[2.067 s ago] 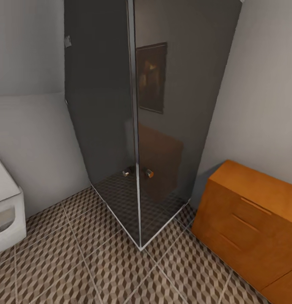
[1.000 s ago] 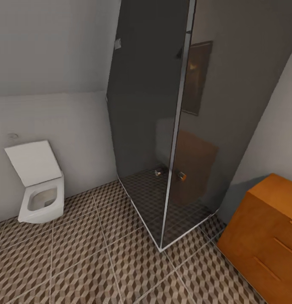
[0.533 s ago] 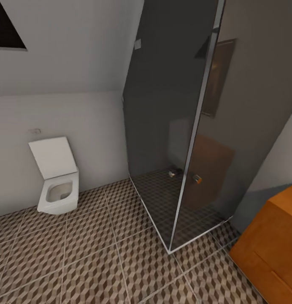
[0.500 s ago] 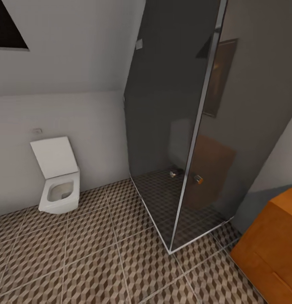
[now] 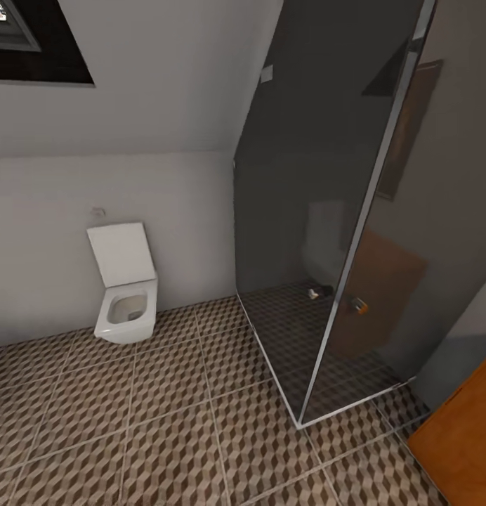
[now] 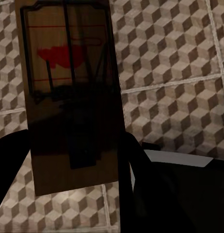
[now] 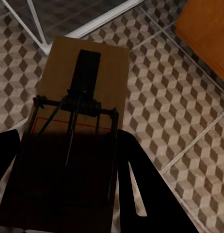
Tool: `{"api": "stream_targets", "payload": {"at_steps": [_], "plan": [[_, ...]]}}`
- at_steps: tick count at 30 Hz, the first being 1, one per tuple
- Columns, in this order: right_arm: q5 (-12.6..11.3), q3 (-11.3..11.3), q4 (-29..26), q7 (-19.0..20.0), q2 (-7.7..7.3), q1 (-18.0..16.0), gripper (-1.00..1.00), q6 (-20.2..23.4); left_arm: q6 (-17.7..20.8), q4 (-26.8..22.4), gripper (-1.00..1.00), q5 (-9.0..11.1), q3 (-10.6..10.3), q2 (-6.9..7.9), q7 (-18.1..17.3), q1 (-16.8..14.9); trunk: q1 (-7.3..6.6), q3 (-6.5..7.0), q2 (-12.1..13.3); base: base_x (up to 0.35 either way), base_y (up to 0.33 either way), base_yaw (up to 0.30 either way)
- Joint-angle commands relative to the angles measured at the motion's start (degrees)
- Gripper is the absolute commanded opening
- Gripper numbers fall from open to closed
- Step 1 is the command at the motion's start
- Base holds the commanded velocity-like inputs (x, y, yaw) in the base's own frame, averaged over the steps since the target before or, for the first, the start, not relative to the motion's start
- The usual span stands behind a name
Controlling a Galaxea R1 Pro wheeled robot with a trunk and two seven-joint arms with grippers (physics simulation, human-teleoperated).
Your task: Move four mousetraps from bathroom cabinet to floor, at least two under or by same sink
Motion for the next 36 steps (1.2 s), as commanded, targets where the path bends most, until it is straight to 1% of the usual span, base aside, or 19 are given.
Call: {"api": "stream_targets", "payload": {"at_steps": [1,36], "plan": [[-0.11,0.51,-0.05,-0.51,-0.01,-0.02,-1.00,-0.08,-0.07,-0.04,-1.00,-0.02,-0.49,0.01,0.52,-0.04,0.03,-0.12,-0.11,0.000,0.000,0.232],[-0.12,0.51,-0.01,-0.51,-0.01,-0.02,-1.00,-0.08,-0.07,-0.03,-1.00,-0.02,-0.49,0.01,0.52,-0.04,0.03,-0.26,-0.11,0.000,0.000,0.233]]}}
